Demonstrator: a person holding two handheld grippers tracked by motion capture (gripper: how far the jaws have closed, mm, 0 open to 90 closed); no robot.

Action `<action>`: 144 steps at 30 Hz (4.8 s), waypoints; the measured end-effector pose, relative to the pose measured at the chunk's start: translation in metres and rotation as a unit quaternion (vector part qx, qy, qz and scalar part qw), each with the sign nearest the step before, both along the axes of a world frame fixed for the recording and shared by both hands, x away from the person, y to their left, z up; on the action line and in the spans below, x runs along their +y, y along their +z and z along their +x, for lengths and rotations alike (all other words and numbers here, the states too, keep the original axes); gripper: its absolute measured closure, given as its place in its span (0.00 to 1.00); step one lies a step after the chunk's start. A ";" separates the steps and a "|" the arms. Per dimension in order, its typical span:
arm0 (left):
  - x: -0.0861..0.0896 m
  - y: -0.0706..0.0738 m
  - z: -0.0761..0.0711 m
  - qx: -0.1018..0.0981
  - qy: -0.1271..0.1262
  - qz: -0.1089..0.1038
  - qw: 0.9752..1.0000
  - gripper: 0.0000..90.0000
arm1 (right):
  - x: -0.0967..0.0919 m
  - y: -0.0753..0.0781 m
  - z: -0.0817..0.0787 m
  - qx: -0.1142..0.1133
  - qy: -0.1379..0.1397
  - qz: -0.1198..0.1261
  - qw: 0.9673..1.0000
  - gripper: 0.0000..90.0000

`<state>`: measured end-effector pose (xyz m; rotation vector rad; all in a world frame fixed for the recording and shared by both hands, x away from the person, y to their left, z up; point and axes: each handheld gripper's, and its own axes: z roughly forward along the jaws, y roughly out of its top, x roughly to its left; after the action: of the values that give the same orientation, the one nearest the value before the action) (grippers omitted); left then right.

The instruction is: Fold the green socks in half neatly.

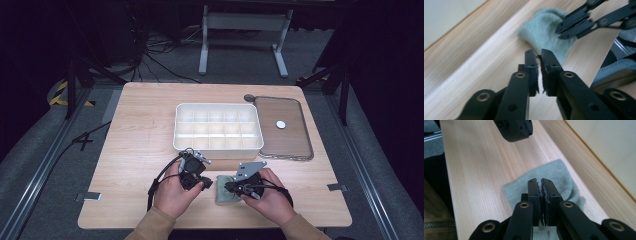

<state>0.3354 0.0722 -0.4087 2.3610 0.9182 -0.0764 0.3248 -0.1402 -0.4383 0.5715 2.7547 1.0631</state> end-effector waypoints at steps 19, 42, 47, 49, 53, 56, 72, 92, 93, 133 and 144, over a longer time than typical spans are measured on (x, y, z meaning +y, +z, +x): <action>-0.050 -0.039 0.014 -0.021 -0.048 0.040 0.998 1.00 | -0.024 -0.016 -0.004 0.016 -0.031 -0.013 0.999 0.95; -0.016 -0.017 0.015 -0.029 -0.052 0.049 0.997 0.73 | -0.028 -0.019 -0.004 0.028 -0.038 -0.031 0.998 0.98; -0.018 -0.028 0.013 -0.022 -0.072 0.073 0.994 0.73 | -0.028 -0.018 -0.003 0.032 -0.042 -0.030 0.998 0.98; -0.020 -0.032 0.012 -0.017 -0.079 0.077 0.994 0.74 | -0.028 -0.018 -0.004 0.033 -0.044 -0.031 0.998 0.97; -0.022 -0.038 0.012 -0.025 -0.088 0.082 0.992 0.77 | -0.027 -0.017 -0.004 0.032 -0.042 -0.033 0.998 0.97; -0.023 -0.042 0.012 -0.025 -0.092 0.080 0.992 0.78 | -0.028 -0.018 -0.003 0.035 -0.046 -0.031 0.998 0.97; -0.033 -0.047 0.008 -0.052 -0.130 0.062 0.988 1.00 | -0.031 -0.019 -0.002 0.047 -0.037 -0.018 0.998 0.97; -0.050 -0.035 -0.003 -0.113 -0.179 0.040 0.977 0.97 | -0.025 -0.022 -0.003 0.054 -0.040 0.001 0.998 0.99; -0.049 -0.035 -0.003 -0.113 -0.179 0.040 0.977 0.97 | -0.026 -0.022 -0.003 0.054 -0.041 0.001 0.998 0.99; -0.043 -0.031 -0.003 -0.137 -0.181 0.051 0.973 0.73 | -0.086 -0.008 0.013 0.082 -0.124 0.018 0.989 0.94; -0.045 -0.027 -0.007 -0.156 -0.195 0.038 0.968 0.72 | -0.062 -0.022 0.008 0.102 -0.090 0.002 0.991 0.95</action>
<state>0.3285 0.0269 -0.4356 2.4994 0.3060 0.1724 0.3328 -0.2026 -0.4605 0.9593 2.8030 1.0199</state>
